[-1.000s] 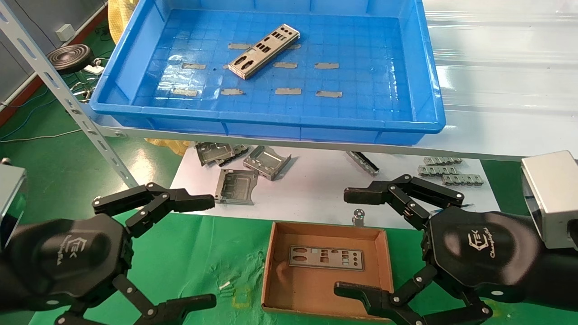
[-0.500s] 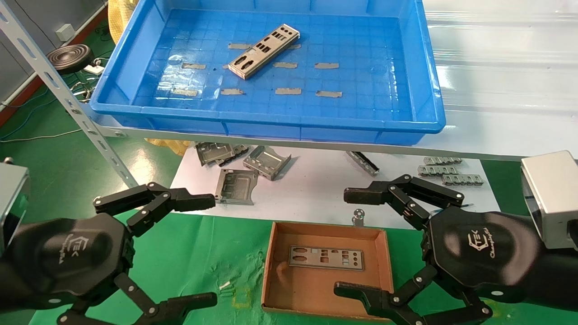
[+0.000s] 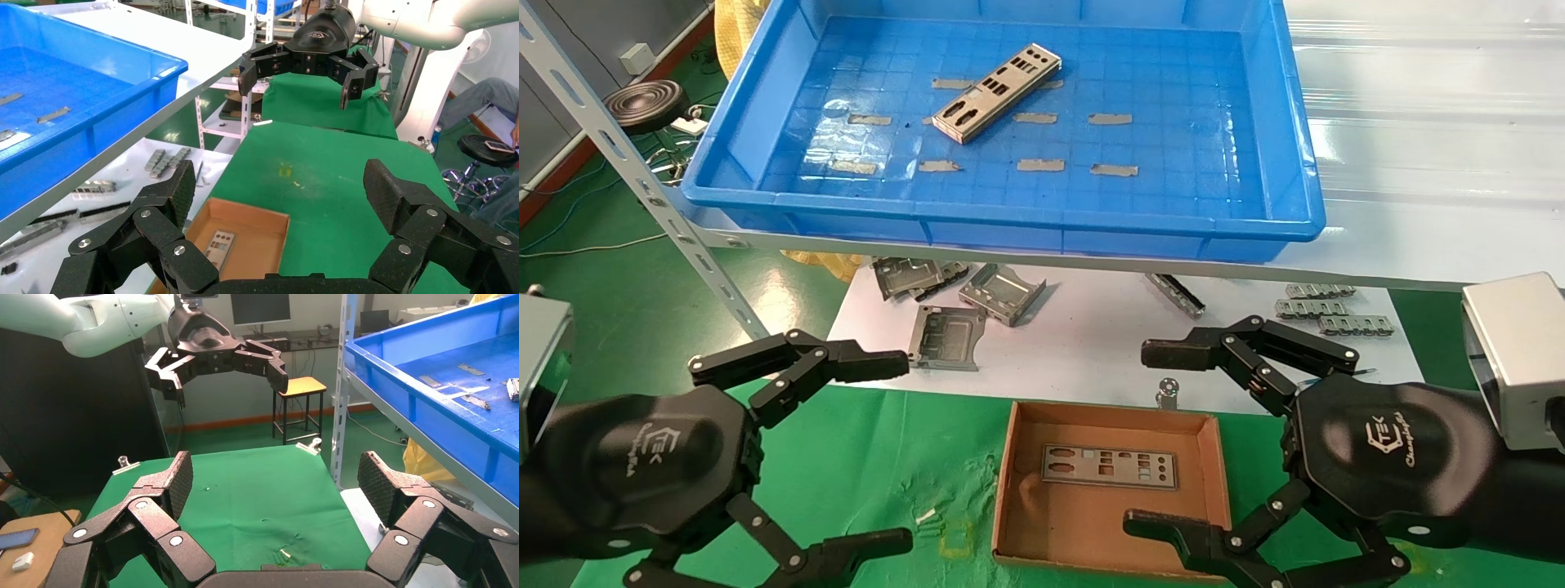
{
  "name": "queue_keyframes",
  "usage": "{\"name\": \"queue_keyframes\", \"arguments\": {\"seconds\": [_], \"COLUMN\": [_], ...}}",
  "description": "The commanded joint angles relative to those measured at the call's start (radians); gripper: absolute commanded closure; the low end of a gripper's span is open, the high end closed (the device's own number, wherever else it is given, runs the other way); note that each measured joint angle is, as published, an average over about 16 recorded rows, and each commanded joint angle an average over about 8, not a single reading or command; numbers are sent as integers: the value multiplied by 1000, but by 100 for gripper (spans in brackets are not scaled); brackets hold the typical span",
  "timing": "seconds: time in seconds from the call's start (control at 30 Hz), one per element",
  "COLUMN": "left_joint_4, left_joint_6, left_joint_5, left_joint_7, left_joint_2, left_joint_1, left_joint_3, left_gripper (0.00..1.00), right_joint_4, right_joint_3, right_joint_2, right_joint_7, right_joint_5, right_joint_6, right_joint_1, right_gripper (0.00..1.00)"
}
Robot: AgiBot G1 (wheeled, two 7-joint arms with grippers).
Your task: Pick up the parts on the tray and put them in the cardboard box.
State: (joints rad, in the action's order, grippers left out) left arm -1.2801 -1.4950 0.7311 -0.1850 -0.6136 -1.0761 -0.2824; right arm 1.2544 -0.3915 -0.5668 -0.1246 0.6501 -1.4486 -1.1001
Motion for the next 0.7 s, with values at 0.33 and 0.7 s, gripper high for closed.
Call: {"name": "queue_keyframes", "arguments": {"seconds": [0.33, 0.7], "left_joint_4": [1, 1], "left_joint_6": [0, 0], "left_joint_5": [0, 0], "left_joint_7": [0, 0], "left_joint_2": [-1, -1], "left_joint_1": [0, -1], "left_joint_3": [-1, -1], "left_gripper": [0, 0], "right_joint_4": [0, 0], "right_joint_3": [0, 0], "right_joint_2": [0, 0], "right_joint_7": [0, 0], "right_joint_5": [0, 0], "right_joint_6": [0, 0], "right_joint_1": [0, 0], "right_gripper": [0, 0]}}
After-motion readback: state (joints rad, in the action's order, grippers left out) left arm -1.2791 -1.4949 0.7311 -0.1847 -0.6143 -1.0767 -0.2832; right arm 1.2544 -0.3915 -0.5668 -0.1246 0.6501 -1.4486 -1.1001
